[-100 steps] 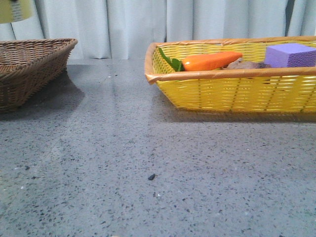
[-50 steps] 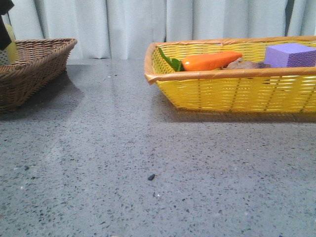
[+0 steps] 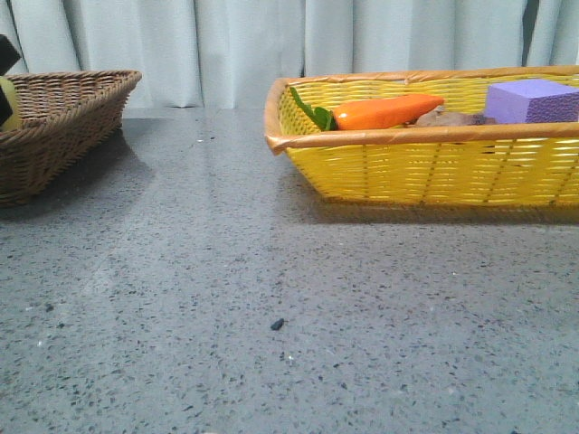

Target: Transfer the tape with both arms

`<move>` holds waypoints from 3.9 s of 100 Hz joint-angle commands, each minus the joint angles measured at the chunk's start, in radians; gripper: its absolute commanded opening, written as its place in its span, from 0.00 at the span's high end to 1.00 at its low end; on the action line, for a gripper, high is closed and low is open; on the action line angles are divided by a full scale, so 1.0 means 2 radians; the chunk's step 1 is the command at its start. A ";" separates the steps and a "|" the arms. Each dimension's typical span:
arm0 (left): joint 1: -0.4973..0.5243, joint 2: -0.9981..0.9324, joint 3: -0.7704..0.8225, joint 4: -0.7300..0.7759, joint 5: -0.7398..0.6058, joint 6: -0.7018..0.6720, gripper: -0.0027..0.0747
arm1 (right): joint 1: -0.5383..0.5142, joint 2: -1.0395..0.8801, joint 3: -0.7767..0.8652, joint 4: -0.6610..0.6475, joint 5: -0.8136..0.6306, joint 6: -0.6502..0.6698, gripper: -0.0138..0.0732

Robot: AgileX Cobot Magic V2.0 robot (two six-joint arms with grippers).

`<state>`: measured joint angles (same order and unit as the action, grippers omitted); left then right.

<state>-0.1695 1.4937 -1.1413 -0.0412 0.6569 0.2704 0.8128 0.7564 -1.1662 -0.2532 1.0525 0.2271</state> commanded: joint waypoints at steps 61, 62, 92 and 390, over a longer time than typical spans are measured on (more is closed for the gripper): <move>0.003 -0.035 -0.014 -0.018 -0.049 0.003 0.62 | -0.003 -0.001 -0.012 -0.008 -0.037 0.000 0.93; 0.003 -0.038 -0.014 -0.019 -0.050 0.003 0.62 | -0.003 -0.001 -0.012 -0.010 -0.038 0.000 0.93; 0.003 -0.124 -0.009 -0.061 -0.049 0.003 0.99 | -0.003 -0.027 0.020 -0.040 -0.140 0.002 0.92; 0.030 -0.749 0.538 -0.050 -0.341 -0.109 0.99 | -0.145 -0.393 0.408 -0.150 -0.323 0.053 0.91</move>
<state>-0.1375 -0.0065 -0.0619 -0.2055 0.1084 0.1668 0.5287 -0.0116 -0.3263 -0.5217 0.4689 0.3318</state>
